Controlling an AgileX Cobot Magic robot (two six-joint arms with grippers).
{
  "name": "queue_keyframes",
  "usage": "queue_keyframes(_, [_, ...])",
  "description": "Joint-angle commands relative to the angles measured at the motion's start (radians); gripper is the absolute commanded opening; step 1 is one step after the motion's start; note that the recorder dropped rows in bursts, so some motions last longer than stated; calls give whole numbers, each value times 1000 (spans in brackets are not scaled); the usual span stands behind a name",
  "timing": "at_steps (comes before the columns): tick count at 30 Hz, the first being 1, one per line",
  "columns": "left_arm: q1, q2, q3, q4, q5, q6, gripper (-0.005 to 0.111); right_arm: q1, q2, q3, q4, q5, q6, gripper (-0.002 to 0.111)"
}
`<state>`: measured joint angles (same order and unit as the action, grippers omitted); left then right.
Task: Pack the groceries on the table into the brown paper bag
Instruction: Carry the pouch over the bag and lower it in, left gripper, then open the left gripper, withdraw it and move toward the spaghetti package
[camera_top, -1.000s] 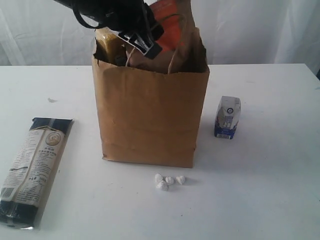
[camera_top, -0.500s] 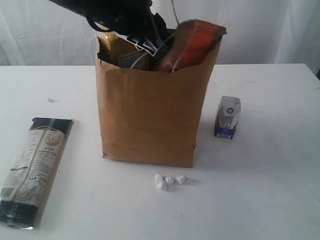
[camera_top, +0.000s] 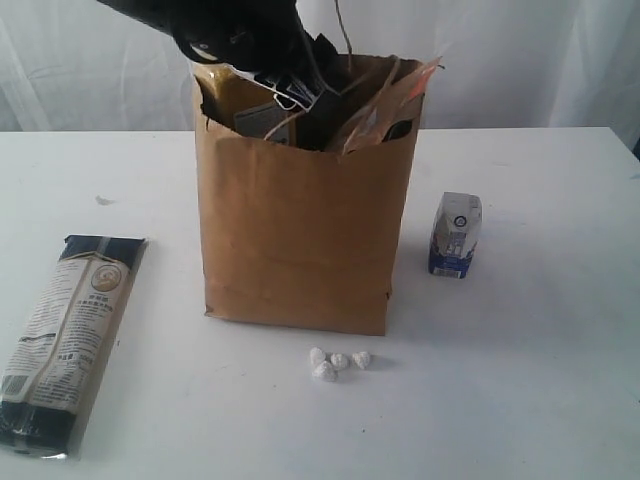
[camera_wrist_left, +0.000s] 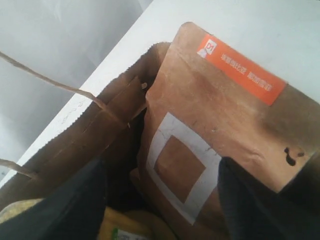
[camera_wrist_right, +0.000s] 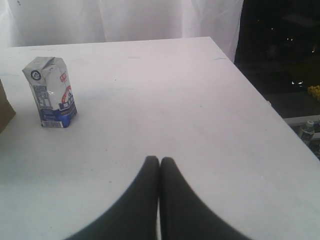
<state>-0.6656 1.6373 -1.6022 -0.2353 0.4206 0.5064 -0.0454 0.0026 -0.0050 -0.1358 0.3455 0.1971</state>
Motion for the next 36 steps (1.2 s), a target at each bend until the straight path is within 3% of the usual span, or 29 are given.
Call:
queue_keyframes(1, [-5,-47,-38,-19,19,-6,67,3,-3,5,-5,-10,2,0])
queue_keyframes(11, [-5,-190,-77,32,95,-6,66,3,-3,5,-5,-10,2,0])
queue_keyframes(14, [-5,-241,-77,118,167,-21,52,3,-3,5,-5,-10,2,0])
queue_keyframes(20, [-2,-305,-75,368,391,-64,1,3,-3,5,-5,-10,2,0])
queue_keyframes(22, [24,-311,-66,486,438,-150,0,3,-3,5,-5,-10,2,0])
queue_keyframes(26, [137,-311,-17,633,465,-347,0,3,-3,5,-5,-10,2,0])
queue_keyframes(31, [348,-312,101,622,446,-506,0,3,-3,5,-5,-10,2,0])
queue_keyframes(36, [535,-371,320,604,355,-684,0,3,-3,5,-5,-10,2,0])
